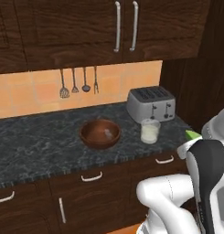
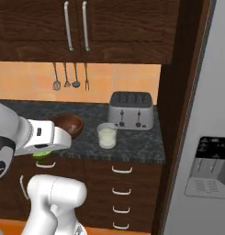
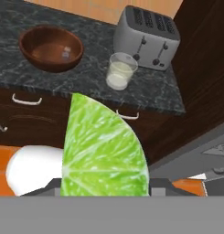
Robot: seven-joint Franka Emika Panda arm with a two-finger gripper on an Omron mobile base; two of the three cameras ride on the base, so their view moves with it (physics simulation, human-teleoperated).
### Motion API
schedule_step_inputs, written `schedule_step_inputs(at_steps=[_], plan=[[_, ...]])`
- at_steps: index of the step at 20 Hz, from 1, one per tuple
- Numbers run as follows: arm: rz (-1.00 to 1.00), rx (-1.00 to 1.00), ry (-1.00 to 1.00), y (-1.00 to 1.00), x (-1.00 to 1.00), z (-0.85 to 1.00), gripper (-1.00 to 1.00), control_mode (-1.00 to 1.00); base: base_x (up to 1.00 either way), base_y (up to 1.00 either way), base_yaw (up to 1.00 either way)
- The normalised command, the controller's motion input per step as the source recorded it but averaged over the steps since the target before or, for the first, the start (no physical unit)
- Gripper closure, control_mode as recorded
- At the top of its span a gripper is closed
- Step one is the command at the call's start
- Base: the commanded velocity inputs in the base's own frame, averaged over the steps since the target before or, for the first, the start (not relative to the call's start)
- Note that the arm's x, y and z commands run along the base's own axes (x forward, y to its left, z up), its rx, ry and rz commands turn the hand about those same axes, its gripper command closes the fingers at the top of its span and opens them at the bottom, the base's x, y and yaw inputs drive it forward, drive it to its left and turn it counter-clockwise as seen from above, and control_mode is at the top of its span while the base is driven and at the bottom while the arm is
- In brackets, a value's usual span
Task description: Grab a lemon wedge from the fridge and one ice cube from the ice bowl, and put them in the glass of lemonade.
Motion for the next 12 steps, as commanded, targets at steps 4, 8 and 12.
schedule_step_inputs(at_steps=[4, 8, 12], plan=[[0.00, 0.00, 0.00, 0.00, 0.00, 0.00, 1.00, 1.00, 0.58, 0.66, -0.14], [0.00, 0.00, 0.00, 0.00, 0.00, 0.00, 1.00, 1.00, 0.65, 0.03, 0.00], [0.00, 0.00, 0.00, 0.00, 0.00, 0.00, 1.00, 1.00, 0.56, -0.01, 0.00]])
